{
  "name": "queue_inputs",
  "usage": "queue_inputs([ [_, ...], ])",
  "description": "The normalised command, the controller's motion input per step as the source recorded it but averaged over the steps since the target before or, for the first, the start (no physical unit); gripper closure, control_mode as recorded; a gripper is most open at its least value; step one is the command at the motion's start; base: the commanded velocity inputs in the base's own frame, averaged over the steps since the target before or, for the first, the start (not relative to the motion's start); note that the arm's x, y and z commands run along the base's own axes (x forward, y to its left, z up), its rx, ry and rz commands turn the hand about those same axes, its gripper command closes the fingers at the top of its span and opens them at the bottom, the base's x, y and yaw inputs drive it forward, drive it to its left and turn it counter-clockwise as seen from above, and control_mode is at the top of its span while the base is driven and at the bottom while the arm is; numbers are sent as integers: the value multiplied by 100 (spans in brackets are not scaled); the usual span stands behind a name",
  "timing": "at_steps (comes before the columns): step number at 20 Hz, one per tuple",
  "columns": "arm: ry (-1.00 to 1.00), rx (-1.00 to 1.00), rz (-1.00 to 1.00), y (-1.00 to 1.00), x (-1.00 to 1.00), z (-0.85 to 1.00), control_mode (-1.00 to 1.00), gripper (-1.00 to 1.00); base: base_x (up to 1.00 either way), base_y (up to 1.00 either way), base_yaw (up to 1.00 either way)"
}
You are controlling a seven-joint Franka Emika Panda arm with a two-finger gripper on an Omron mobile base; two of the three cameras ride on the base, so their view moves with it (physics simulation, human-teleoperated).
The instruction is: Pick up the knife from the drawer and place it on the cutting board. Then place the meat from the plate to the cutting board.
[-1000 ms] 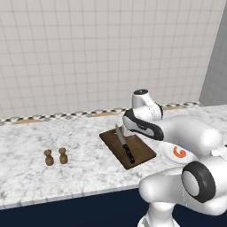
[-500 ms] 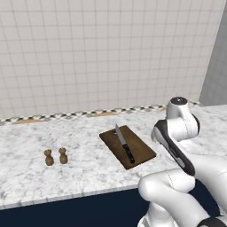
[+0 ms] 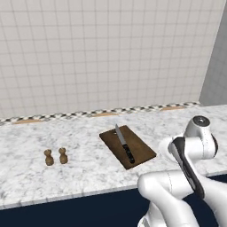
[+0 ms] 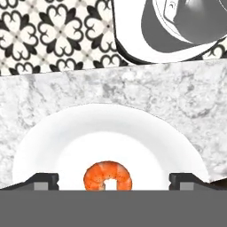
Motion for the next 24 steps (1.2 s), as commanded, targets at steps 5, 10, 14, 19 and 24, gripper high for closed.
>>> queue_inputs([
  [5, -2, 0, 0, -8, 28, -26, -100, -100, 0, 0, 0],
  [10, 5, 0, 0, 0, 61, 0, -100, -100, 0, 0, 0],
  [14, 9, 0, 0, 0, 19, -2, -100, -100, 0, 0, 0],
  [19, 17, 0, 0, -5, -2, -16, -100, -100, 0, 0, 0],
  [24, 8, 0, 0, -9, -11, -24, -100, -100, 0, 0, 0],
])
